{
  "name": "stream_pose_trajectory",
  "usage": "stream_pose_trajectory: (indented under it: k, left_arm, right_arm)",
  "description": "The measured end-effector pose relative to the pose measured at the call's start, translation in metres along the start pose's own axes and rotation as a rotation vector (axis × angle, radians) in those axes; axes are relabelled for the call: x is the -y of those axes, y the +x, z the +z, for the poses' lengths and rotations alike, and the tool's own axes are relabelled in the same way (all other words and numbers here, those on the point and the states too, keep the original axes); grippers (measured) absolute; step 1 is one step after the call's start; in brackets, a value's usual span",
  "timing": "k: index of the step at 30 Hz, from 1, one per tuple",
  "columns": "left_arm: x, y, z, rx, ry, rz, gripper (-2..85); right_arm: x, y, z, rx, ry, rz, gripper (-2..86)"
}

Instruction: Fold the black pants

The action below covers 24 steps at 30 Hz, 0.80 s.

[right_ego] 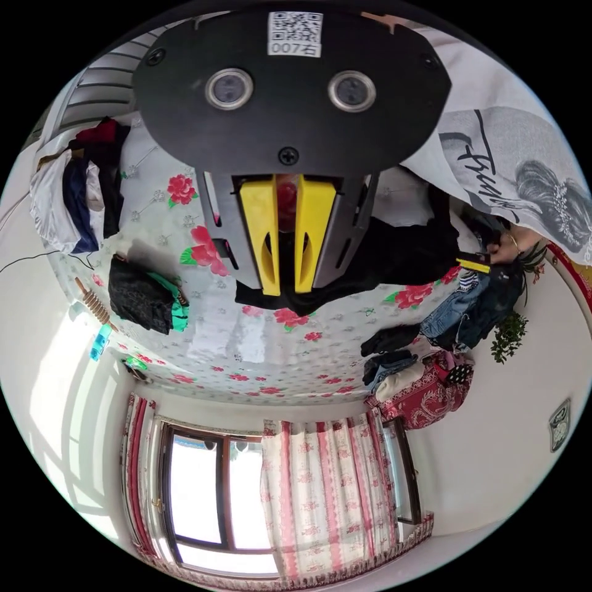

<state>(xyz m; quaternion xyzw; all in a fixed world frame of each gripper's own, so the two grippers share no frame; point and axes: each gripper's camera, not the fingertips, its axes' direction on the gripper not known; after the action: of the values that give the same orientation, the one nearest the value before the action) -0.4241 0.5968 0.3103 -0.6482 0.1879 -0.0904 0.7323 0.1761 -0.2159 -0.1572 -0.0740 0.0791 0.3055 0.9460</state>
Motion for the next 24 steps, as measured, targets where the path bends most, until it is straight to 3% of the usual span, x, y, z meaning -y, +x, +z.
stream_pose_trajectory:
  k: [4,7,14,19,24]
  left_arm:
    - [0.059,-0.045,-0.065,0.130,0.116,-0.018,5.2]
    - [0.083,-0.075,-0.031,0.268,-0.025,-0.139,9.4]
    - [0.018,-0.085,0.045,0.138,-0.111,-0.253,9.3]
    - [0.002,-0.118,0.065,0.070,-0.173,-0.331,10.6]
    - [0.027,-0.186,0.047,-0.036,-0.059,-0.489,11.8]
  right_arm:
    - [0.006,-0.004,0.001,0.009,0.005,0.015,4.3]
    - [0.001,-0.010,0.035,0.045,-0.098,0.049,4.3]
    - [-0.026,-0.043,0.083,-0.033,-0.324,0.028,4.3]
    - [-0.011,-0.036,0.079,0.028,-0.298,0.111,4.2]
    - [0.012,-0.044,0.078,0.022,-0.289,0.114,4.1]
